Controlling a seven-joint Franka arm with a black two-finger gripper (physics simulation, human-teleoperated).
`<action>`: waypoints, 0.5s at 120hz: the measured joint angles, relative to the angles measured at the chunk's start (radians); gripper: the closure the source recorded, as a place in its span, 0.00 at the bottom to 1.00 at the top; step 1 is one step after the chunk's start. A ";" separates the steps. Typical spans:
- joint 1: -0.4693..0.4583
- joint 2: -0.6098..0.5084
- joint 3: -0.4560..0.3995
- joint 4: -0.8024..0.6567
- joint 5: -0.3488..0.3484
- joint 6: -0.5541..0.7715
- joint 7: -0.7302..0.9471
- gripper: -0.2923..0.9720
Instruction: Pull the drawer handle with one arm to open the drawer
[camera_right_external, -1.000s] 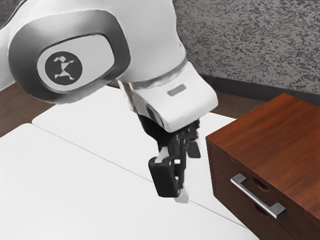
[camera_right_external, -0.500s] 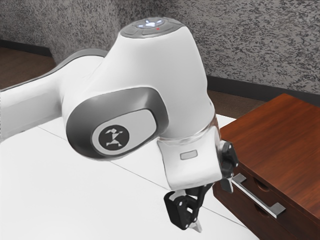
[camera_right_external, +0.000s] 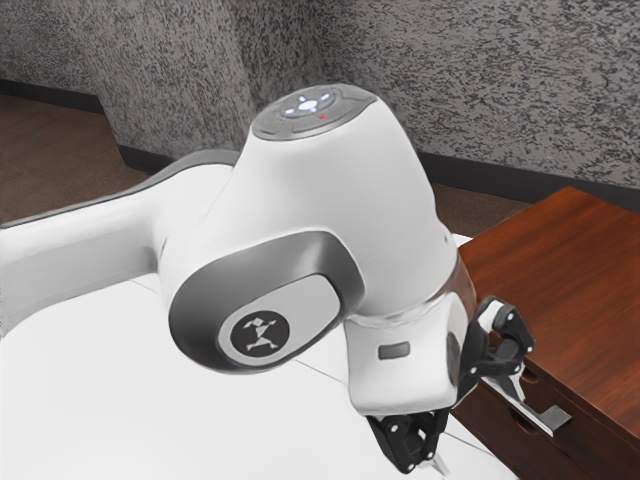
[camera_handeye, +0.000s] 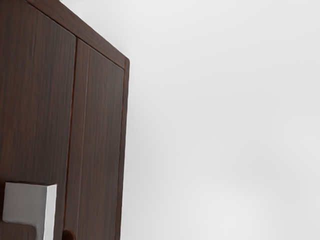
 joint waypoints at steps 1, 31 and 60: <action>-0.001 0.002 0.000 -0.001 0.000 0.003 0.002 0.23; -0.019 0.051 0.000 -0.006 0.001 0.077 0.057 0.23; -0.003 0.060 0.006 -0.004 0.019 0.099 0.093 0.23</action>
